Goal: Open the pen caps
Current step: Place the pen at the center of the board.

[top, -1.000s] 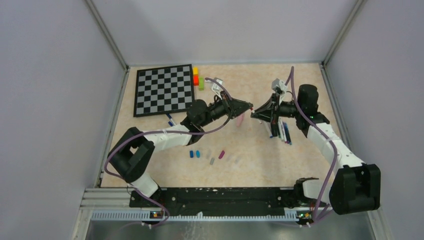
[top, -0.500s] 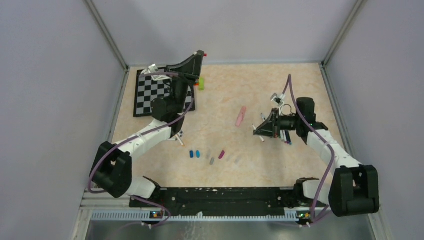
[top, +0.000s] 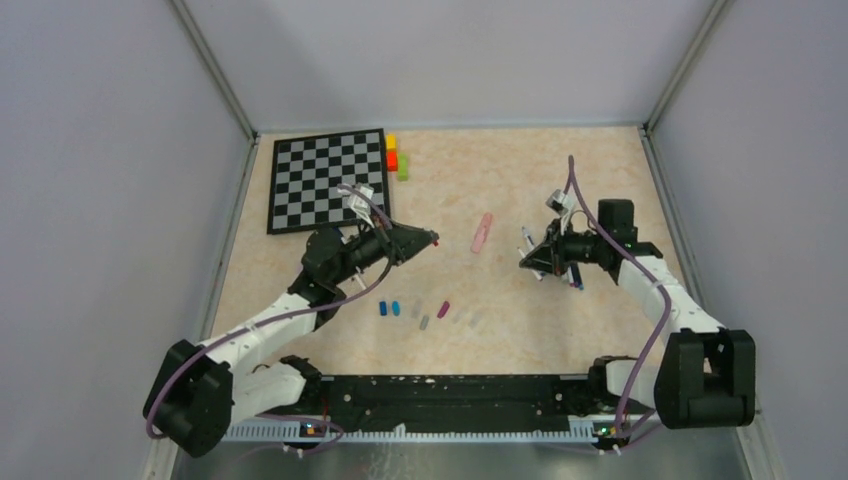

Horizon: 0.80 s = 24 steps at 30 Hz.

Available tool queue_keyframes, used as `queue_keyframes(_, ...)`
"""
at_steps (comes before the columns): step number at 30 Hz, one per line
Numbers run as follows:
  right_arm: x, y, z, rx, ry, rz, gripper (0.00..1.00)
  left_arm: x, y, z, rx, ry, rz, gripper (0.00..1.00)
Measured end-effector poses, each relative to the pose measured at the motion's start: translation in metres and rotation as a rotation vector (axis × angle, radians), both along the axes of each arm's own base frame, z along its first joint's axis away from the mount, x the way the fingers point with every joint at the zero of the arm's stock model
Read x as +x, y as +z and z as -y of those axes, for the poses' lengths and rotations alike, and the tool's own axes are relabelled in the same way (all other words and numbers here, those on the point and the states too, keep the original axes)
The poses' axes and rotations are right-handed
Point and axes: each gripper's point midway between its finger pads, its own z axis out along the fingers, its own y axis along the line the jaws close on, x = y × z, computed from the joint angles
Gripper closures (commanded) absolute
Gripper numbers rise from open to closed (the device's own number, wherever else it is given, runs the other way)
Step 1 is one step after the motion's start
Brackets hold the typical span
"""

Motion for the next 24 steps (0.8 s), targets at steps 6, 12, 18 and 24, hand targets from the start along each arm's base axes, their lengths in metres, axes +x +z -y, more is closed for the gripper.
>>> queue_keyframes(6,0.027,-0.039,0.047,-0.175,-0.224,-0.078,1.00,-0.036,-0.059,0.014,0.150,-0.156,-0.150,1.00)
queue_keyframes(12,0.053,-0.051,0.124,-0.284,-0.540,-0.100,1.00,-0.100,-0.132,0.055,0.381,-0.361,-0.305,0.99)
queue_keyframes(18,0.060,-0.075,0.160,-0.362,-0.665,-0.177,0.99,-0.115,-0.169,0.078,0.564,-0.409,-0.358,0.97)
queue_keyframes(24,0.064,-0.098,0.172,-0.404,-0.688,-0.267,0.98,-0.109,-0.194,0.102,0.689,-0.415,-0.372,0.96)
